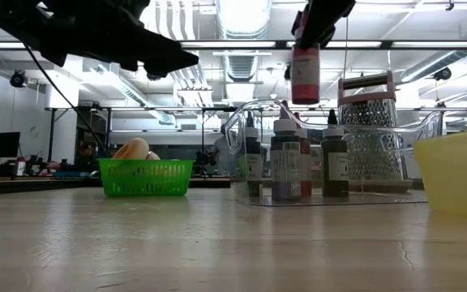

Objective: Pick & Place Food Item
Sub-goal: Put the pink food coloring bottle into the transparent bin

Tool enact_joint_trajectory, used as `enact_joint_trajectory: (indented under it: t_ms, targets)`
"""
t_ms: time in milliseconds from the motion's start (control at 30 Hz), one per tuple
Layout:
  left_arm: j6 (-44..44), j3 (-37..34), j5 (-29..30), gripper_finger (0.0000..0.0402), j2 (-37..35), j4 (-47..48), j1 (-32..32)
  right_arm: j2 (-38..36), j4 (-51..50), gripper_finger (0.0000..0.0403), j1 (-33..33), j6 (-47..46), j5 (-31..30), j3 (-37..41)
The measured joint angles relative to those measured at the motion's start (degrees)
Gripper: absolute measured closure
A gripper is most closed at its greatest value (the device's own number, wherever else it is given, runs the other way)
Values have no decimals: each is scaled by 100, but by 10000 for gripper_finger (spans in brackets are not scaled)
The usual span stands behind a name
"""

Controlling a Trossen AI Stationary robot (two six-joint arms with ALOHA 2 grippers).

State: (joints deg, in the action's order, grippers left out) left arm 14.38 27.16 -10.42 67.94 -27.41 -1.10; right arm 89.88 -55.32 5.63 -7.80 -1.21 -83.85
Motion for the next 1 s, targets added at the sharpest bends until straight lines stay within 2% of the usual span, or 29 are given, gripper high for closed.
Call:
enact_joint_trajectory:
  t_ms: [233, 333, 633, 1000]
  targets:
    - [-1, -17, 22, 81, 1, -41, -2, -2, -94, 278, 324, -423, -36, 45]
    - [-1, -17, 22, 81, 1, -41, -2, -4, -296, 278, 445, -602, -304, 49]
    - [-25, -20, 31, 81, 5, -41, -4, -65, -941, 278, 744, -1149, -514, 51]
    - [-108, -20, 30, 81, 5, -41, -4, -67, -1145, 278, 835, -1284, -937, 205]
